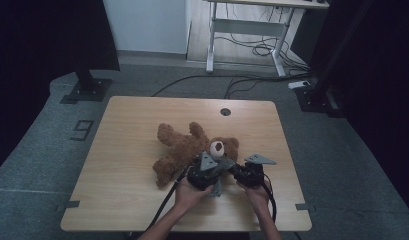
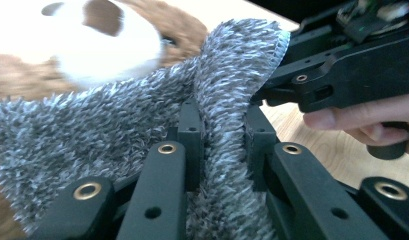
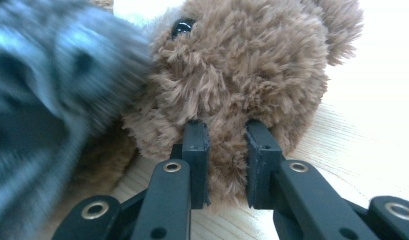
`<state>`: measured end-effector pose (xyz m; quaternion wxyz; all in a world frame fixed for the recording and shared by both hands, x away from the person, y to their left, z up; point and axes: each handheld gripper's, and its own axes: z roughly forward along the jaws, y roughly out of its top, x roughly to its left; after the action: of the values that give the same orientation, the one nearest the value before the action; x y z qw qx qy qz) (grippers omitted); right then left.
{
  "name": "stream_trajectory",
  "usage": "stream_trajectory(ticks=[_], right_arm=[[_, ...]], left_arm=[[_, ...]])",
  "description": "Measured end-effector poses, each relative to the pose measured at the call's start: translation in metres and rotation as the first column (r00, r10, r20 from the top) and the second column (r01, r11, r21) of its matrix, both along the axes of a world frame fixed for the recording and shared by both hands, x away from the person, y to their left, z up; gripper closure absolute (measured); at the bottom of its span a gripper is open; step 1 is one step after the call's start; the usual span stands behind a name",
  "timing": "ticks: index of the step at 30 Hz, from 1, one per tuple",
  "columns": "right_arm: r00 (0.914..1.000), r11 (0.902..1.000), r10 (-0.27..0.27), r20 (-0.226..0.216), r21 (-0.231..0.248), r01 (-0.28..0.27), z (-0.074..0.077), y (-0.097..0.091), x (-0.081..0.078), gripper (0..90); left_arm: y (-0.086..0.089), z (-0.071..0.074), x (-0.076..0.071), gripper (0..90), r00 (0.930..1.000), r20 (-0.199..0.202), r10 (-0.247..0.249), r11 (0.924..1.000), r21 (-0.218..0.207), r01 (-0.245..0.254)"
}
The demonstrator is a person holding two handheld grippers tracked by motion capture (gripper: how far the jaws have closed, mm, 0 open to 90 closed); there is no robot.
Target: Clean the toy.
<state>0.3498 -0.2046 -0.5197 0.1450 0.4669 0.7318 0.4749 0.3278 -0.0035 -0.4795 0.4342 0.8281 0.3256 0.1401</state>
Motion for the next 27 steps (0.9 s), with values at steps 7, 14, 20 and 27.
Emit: stream_trajectory(ticks=[7, 14, 20, 27], right_arm=[[1.0, 1.0, 0.002, -0.001, -0.004, -0.002, -0.001, -0.001, 0.0, 75.3], [1.0, 1.0, 0.001, 0.001, -0.002, -0.001, -0.001, -0.001, 0.0, 75.3], [1.0, 1.0, 0.003, 0.002, -0.002, -0.003, -0.001, -0.001, 0.0, 75.3], [1.0, 1.0, 0.003, 0.002, -0.004, -0.003, -0.001, -0.001, 0.0, 75.3]], left_arm=[[-0.003, -0.018, 0.007, 75.2, 0.9987, -0.032, 0.039, 0.9989, 0.027, -0.038], [0.032, -0.019, 0.006, 75.2, 0.994, -0.037, 0.103, 0.9939, 0.042, -0.102], [0.053, -0.014, 0.005, 75.2, 0.9901, -0.032, 0.137, 0.9906, 0.009, -0.136], [0.02, -0.001, -0.001, 75.1, 0.9987, 0.001, 0.051, 0.9986, -0.011, -0.051]])
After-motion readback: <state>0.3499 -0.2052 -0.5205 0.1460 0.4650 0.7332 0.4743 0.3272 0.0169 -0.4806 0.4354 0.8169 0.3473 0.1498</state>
